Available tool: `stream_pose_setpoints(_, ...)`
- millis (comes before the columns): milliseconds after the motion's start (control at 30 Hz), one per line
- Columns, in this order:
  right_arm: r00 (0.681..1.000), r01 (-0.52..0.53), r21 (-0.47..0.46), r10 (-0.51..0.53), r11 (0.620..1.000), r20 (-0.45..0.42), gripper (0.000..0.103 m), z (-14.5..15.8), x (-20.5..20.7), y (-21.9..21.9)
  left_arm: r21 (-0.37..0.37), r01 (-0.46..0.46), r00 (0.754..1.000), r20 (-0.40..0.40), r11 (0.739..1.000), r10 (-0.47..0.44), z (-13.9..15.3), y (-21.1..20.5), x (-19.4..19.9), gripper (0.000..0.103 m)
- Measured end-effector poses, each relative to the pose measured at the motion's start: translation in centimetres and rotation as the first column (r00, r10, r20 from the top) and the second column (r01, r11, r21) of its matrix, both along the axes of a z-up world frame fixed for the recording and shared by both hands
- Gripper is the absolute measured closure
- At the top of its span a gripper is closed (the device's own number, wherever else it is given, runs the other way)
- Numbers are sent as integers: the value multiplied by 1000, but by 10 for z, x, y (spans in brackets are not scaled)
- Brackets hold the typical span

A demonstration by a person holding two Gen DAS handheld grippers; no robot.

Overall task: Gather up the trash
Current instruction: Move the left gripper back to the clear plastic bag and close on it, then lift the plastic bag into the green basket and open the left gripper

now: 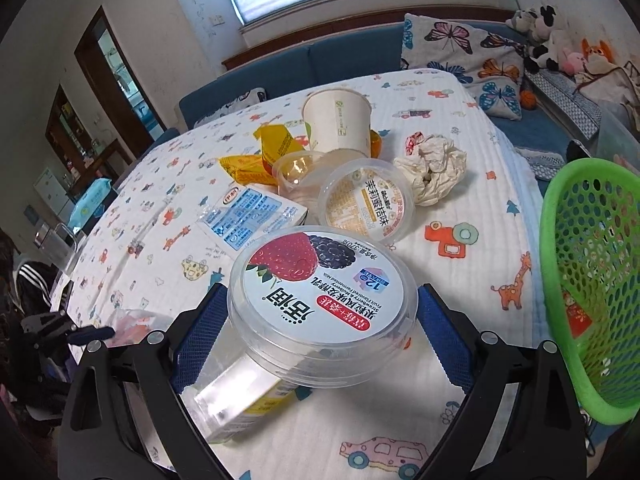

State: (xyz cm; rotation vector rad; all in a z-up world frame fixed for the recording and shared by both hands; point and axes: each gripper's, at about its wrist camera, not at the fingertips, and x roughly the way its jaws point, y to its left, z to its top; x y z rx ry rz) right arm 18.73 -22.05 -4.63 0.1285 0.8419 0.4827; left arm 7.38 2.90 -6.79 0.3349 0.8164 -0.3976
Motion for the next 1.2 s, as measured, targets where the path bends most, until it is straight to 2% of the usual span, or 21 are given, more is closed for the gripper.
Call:
stream_pose_setpoints(233,1000,-1,-2,1,1000,18,11,5,-4,-2,-92,-41,998,-41,995,37,5,6,6,90)
stream_pose_setpoints(400,999,1,-2,0,1000,36,11,12,-8,-5,-152,-79,996,-53,985,72,15,11,11,95)
stream_pose_setpoints(767,997,29,6,-29,1000,65,11,25,-15,-23,-223,-93,996,-36,970,87,39,10,23,96)
stream_pose_setpoints(1200,993,74,20,-75,997,90,11,33,-22,-46,-274,-55,998,-2,960,57,68,-14,47,97)
